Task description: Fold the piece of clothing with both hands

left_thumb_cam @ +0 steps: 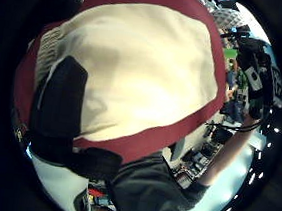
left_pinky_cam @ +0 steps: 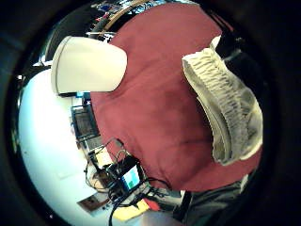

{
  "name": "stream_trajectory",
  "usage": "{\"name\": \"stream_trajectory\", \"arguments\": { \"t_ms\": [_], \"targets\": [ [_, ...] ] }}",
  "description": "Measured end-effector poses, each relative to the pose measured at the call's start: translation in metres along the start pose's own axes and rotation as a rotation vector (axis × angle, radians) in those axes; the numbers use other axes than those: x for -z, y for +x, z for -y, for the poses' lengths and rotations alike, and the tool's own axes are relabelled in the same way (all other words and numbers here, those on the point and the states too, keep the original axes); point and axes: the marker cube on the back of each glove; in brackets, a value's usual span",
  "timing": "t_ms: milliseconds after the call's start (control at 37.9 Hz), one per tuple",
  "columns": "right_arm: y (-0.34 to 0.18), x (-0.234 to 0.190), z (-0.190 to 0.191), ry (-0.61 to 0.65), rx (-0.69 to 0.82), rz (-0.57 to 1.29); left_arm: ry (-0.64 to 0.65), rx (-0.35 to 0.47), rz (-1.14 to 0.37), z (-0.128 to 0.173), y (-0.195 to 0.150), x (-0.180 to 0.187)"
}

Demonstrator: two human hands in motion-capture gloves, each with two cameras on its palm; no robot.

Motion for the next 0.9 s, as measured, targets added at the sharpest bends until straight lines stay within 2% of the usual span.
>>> {"name": "stream_trajectory", "arguments": {
  "t_ms": [106,185,290,396,475,581,713,818,898],
  "targets": [
    [0.008,-0.037,0.008,-0.092,-0.052,0.041,0.006,0.053,0.041,0.006,-0.002,-0.019],
    [0.009,-0.057,0.009,-0.145,-0.059,0.083,-0.052,0.066,0.052,0.009,-0.003,-0.033],
    [0.002,-0.062,-0.016,-0.231,-0.052,0.111,-0.187,0.029,0.035,0.010,0.002,-0.051],
    [-0.006,-0.048,-0.051,-0.276,-0.065,0.081,-0.248,-0.025,0.009,0.011,0.010,-0.055],
    [-0.012,-0.048,-0.049,-0.227,-0.057,0.048,-0.255,-0.021,0.018,0.011,0.010,-0.055],
    [-0.024,-0.031,-0.068,-0.156,-0.083,0.019,-0.198,0.045,0.060,0.011,0.003,-0.056],
    [-0.041,-0.030,-0.064,-0.034,-0.124,-0.015,-0.155,0.036,0.029,0.009,0.002,-0.056],
    [-0.047,-0.019,-0.078,0.077,-0.138,-0.044,-0.196,0.053,-0.028,0.010,-0.009,-0.043],
    [-0.043,-0.018,-0.076,0.117,-0.165,-0.084,-0.184,0.109,-0.040,0.015,-0.023,-0.027]
  ]
}}
